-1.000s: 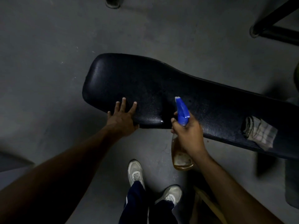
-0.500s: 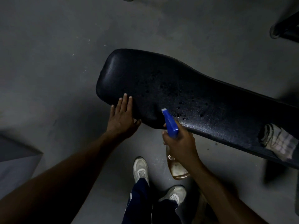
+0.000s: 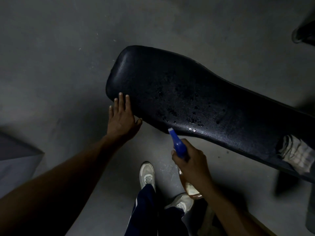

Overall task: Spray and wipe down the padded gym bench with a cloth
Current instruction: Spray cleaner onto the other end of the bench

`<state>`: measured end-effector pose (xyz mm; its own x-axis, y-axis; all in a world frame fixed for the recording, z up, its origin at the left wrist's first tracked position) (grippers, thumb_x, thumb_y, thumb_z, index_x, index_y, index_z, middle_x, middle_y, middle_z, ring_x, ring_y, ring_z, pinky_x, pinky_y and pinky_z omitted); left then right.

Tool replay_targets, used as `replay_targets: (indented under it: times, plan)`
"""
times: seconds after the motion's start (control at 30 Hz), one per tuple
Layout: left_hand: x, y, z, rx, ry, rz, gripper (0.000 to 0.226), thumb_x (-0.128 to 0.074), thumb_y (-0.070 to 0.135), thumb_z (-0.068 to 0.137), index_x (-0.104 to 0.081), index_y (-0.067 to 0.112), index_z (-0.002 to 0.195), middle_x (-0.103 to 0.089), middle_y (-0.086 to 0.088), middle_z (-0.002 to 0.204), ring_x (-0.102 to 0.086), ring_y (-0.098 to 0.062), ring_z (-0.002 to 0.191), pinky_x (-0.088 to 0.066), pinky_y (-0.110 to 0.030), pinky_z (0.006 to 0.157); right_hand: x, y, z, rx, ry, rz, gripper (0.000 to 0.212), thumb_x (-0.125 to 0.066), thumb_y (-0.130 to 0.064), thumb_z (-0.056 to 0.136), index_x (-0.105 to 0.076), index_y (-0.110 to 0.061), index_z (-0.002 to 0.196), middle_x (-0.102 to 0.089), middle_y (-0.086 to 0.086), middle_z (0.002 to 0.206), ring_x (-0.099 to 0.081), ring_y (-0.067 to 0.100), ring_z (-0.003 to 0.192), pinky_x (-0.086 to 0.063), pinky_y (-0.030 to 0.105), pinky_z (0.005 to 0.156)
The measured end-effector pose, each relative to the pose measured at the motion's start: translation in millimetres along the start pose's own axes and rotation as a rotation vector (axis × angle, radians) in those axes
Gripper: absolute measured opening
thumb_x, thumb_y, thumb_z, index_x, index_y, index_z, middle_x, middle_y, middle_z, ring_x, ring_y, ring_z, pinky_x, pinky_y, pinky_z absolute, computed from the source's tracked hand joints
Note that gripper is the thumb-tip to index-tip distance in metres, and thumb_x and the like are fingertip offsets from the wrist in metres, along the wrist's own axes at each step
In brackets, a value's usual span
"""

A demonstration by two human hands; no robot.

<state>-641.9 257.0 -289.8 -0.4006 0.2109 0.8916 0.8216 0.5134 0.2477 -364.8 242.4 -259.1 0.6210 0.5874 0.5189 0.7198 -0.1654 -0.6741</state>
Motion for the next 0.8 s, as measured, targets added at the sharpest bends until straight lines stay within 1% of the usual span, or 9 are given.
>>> replay_targets:
  times: [0.07, 0.17, 0.27, 0.37, 0.47, 0.57, 0.6, 0.7, 0.8]
  plan:
    - [2, -6, 0, 0.019, 0.002, -0.001, 0.099, -0.056, 0.052, 0.092, 0.008, 0.015, 0.158, 0.014, -0.011, 0.166, 0.008, -0.03, 0.153, 0.0, -0.048, 0.124, -9, -18, 9, 0.051, -0.035, -0.029, 0.018, -0.069, -0.038, 0.095, -0.061, -0.036, 0.11, -0.065, -0.006, 0.07, -0.065, 0.018, 0.069, -0.051, 0.035, 0.071]
    - [5, -19, 2, 0.048, -0.004, -0.002, 0.1, -0.056, 0.053, 0.092, 0.01, 0.014, 0.158, 0.014, -0.012, 0.166, 0.007, -0.03, 0.154, 0.001, -0.048, 0.124, -21, -45, 21, 0.126, -0.072, -0.053, 0.015, -0.068, -0.038, 0.096, -0.055, -0.04, 0.103, -0.058, -0.008, 0.066, -0.061, 0.016, 0.066, -0.047, 0.035, 0.067]
    - [9, -31, 4, 0.064, -0.009, 0.002, 0.1, -0.055, 0.053, 0.093, 0.01, 0.012, 0.158, 0.013, -0.009, 0.167, 0.007, -0.028, 0.154, 0.001, -0.047, 0.124, -30, -68, 31, 0.178, -0.086, -0.023, 0.015, -0.068, -0.037, 0.095, -0.054, -0.037, 0.1, -0.058, -0.009, 0.069, -0.058, 0.009, 0.066, -0.047, 0.036, 0.068]
    - [12, -39, 5, 0.066, -0.011, 0.002, 0.1, -0.053, 0.054, 0.093, 0.011, 0.011, 0.157, 0.013, -0.008, 0.167, 0.007, -0.026, 0.154, 0.001, -0.047, 0.124, -32, -85, 43, 0.199, -0.07, 0.016, 0.014, -0.067, -0.036, 0.094, -0.055, -0.035, 0.1, -0.059, -0.006, 0.071, -0.06, 0.014, 0.068, -0.053, 0.044, 0.07]
    - [11, -45, 7, 0.071, -0.034, -0.005, 0.101, -0.052, 0.056, 0.093, 0.012, 0.012, 0.157, 0.014, -0.007, 0.167, 0.007, -0.026, 0.154, 0.0, -0.048, 0.124, -30, -93, 53, 0.163, -0.045, 0.056, 0.02, -0.063, -0.046, 0.088, -0.056, -0.033, 0.101, -0.066, 0.003, 0.076, -0.067, 0.024, 0.075, -0.058, 0.053, 0.077]
    - [12, -48, 11, 0.072, -0.038, -0.01, 0.1, -0.052, 0.055, 0.093, 0.012, 0.013, 0.157, 0.014, -0.006, 0.167, 0.007, -0.026, 0.154, 0.0, -0.048, 0.124, -18, -92, 64, 0.069, 0.041, 0.154, 0.034, -0.061, -0.06, 0.078, -0.058, -0.041, 0.107, -0.072, 0.002, 0.083, -0.073, 0.026, 0.08, -0.06, 0.058, 0.083]
    - [13, -48, 12, 0.065, -0.035, -0.014, 0.1, -0.052, 0.055, 0.093, 0.012, 0.013, 0.157, 0.014, -0.006, 0.167, 0.007, -0.026, 0.154, 0.0, -0.048, 0.124, -13, -91, 68, 0.053, 0.074, 0.206, 0.032, -0.065, -0.057, 0.079, -0.06, -0.041, 0.107, -0.073, 0.003, 0.083, -0.075, 0.025, 0.078, -0.06, 0.06, 0.083]
    - [16, -47, 17, 0.02, -0.031, -0.009, 0.1, -0.053, 0.054, 0.093, 0.013, 0.013, 0.157, 0.017, -0.007, 0.166, 0.009, -0.027, 0.154, 0.001, -0.047, 0.124, 0, -92, 79, 0.026, 0.129, 0.295, 0.013, -0.074, -0.031, 0.091, -0.067, -0.03, 0.101, -0.074, 0.007, 0.082, -0.076, 0.02, 0.069, -0.06, 0.062, 0.082]
    - [17, -45, 21, -0.039, -0.043, 0.016, 0.1, -0.053, 0.052, 0.094, 0.014, 0.013, 0.157, 0.019, -0.009, 0.165, 0.011, -0.028, 0.153, 0.001, -0.048, 0.124, 3, -104, 87, 0.055, 0.148, 0.247, 0.013, -0.073, -0.035, 0.089, -0.066, -0.029, 0.098, -0.074, 0.006, 0.078, -0.076, 0.02, 0.068, -0.061, 0.061, 0.08]
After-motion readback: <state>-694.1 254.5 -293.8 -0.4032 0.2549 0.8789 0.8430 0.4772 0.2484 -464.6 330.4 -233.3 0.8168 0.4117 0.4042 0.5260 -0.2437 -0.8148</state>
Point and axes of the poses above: each hand's wrist, its own z-axis towards the middle knuckle, its own x-axis out of the back of the hand, y = z × x, the point moved 7 cm from there along z, towards the middle knuckle
